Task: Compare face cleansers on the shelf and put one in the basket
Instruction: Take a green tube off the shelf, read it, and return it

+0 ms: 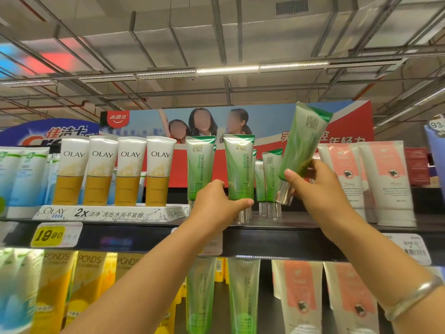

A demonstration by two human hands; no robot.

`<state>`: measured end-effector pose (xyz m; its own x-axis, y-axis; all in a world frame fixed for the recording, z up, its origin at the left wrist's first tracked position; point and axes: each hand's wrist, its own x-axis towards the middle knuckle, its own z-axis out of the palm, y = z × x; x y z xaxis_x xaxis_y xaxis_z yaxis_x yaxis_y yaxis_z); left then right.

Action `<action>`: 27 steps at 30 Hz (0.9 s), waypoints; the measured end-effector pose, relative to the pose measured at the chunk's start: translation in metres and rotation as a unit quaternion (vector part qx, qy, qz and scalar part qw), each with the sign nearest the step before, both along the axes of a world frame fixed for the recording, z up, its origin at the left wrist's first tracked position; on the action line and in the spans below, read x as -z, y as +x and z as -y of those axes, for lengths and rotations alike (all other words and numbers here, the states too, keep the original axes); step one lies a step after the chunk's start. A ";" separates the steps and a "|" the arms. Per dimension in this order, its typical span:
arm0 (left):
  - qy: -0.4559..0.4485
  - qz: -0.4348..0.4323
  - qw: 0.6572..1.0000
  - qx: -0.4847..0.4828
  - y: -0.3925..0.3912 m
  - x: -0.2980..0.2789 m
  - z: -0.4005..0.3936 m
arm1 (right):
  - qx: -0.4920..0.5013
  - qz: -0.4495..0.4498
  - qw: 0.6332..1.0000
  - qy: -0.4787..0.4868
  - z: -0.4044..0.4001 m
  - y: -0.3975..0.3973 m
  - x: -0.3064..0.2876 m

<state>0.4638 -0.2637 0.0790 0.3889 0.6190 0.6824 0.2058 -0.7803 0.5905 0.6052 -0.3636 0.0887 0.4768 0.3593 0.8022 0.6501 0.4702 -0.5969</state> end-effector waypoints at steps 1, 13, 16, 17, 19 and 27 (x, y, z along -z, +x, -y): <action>0.007 0.014 1.000 -0.014 -0.004 0.001 0.004 | -0.012 -0.002 1.000 0.007 0.004 -0.004 0.001; -0.261 0.231 0.884 0.312 -0.052 0.102 0.069 | -0.147 -0.037 0.988 -0.007 0.043 -0.073 0.085; -0.359 0.242 0.815 0.386 -0.061 0.132 0.076 | -0.172 -0.081 0.982 -0.020 0.041 -0.088 0.114; -0.383 0.246 0.795 0.400 -0.064 0.140 0.079 | -0.180 -0.093 0.979 -0.030 0.041 -0.093 0.122; -0.420 0.261 0.768 0.407 -0.070 0.152 0.082 | -0.199 -0.116 0.972 -0.039 0.041 -0.105 0.136; -0.530 0.290 0.684 0.409 -0.109 0.203 0.087 | -0.209 -0.202 0.955 -0.053 0.045 -0.153 0.189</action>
